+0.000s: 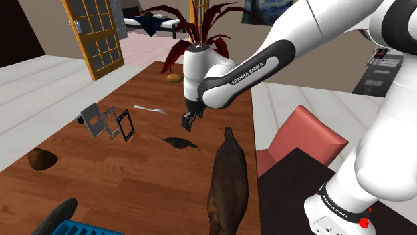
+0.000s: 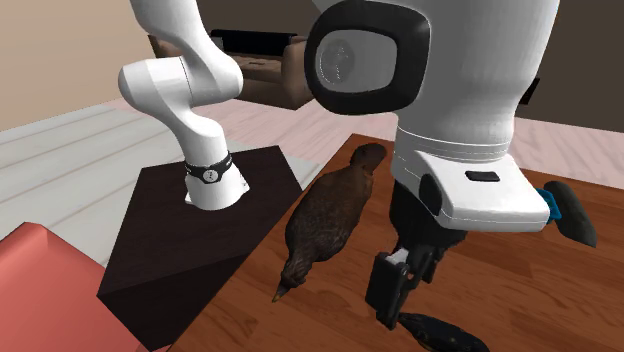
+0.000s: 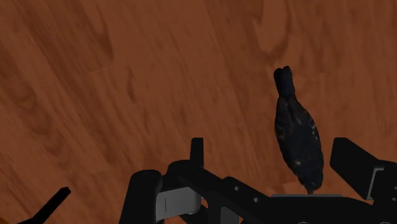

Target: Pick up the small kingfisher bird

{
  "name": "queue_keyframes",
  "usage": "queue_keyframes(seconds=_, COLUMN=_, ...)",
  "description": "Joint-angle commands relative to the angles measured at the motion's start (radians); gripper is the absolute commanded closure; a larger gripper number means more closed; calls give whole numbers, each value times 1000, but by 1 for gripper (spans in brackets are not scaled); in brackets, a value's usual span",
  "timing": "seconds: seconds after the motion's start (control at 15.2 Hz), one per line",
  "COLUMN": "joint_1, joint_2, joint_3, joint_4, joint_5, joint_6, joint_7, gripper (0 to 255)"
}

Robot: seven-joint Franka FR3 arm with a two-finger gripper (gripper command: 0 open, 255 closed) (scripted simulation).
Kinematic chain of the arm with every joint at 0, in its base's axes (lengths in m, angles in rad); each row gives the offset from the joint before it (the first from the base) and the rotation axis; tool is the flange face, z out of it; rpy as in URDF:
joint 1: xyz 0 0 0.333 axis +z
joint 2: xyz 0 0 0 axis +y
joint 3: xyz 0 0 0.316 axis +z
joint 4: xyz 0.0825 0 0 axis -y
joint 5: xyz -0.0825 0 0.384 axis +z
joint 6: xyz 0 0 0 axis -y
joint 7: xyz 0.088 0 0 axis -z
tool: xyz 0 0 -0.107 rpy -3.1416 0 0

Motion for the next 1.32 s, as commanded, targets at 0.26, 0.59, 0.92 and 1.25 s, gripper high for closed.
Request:
queue_keyframes(seconds=0.26, joint_1=69, joint_2=209, joint_3=-5, joint_4=138, joint_5=-122, joint_6=52, joint_7=56, gripper=0)
queue_keyframes(seconds=0.59, joint_1=103, joint_2=305, joint_3=-24, joint_4=189, joint_5=-173, joint_6=90, joint_7=83, gripper=0)
queue_keyframes(seconds=0.92, joint_1=115, joint_2=350, joint_3=-42, joint_4=191, joint_5=-202, joint_6=130, joint_7=108, gripper=0)
queue_keyframes(seconds=1.25, joint_1=116, joint_2=352, joint_3=-43, joint_4=193, joint_5=-202, joint_6=131, joint_7=109, gripper=255)
